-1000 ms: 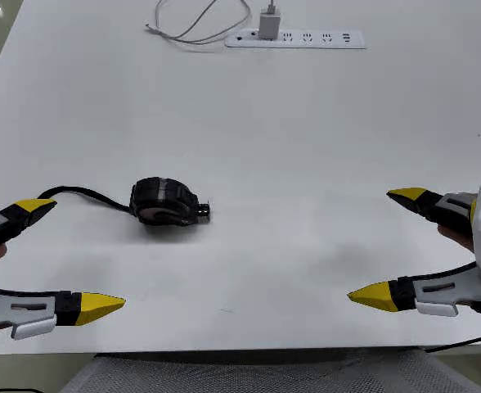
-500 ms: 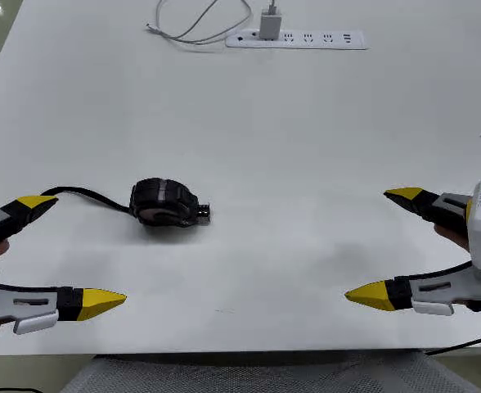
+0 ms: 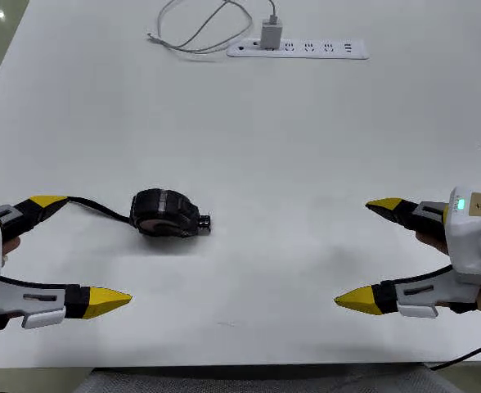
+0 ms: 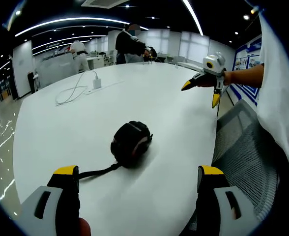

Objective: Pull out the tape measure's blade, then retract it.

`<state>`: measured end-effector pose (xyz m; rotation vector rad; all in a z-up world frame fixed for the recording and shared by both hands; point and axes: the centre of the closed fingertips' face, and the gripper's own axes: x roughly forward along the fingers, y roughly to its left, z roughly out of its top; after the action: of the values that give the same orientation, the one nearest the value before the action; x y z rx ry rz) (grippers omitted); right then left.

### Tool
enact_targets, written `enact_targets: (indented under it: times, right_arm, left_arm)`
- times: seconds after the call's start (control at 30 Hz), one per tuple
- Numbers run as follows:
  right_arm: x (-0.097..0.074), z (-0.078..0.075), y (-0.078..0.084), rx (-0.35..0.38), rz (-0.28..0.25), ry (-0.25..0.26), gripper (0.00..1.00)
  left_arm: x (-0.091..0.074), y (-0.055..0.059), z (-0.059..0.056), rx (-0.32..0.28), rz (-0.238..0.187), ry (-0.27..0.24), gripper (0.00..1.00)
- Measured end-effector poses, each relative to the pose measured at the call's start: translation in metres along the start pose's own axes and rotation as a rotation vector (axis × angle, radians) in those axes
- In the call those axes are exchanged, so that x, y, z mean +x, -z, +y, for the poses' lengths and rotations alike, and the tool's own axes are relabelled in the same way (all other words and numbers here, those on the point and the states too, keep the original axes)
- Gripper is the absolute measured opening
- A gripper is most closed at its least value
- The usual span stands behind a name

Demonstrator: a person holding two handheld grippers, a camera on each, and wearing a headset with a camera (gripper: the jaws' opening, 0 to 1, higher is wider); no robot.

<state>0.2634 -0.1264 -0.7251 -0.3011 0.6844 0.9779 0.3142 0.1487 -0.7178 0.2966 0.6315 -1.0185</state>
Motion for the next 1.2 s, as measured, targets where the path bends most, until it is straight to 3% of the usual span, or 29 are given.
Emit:
enact_targets:
  times: [0.67,1.2]
  right_arm:
    - [0.029,-0.008,-0.012,-0.033,0.001,-0.055,0.83]
    - [0.053,-0.013,-0.022,-0.098,0.036,-0.103,0.79]
  left_arm:
    - [0.03,-0.007,0.012,0.065,0.043,0.059,0.95]
    - [0.048,-0.008,0.021,0.145,0.115,0.12,0.78]
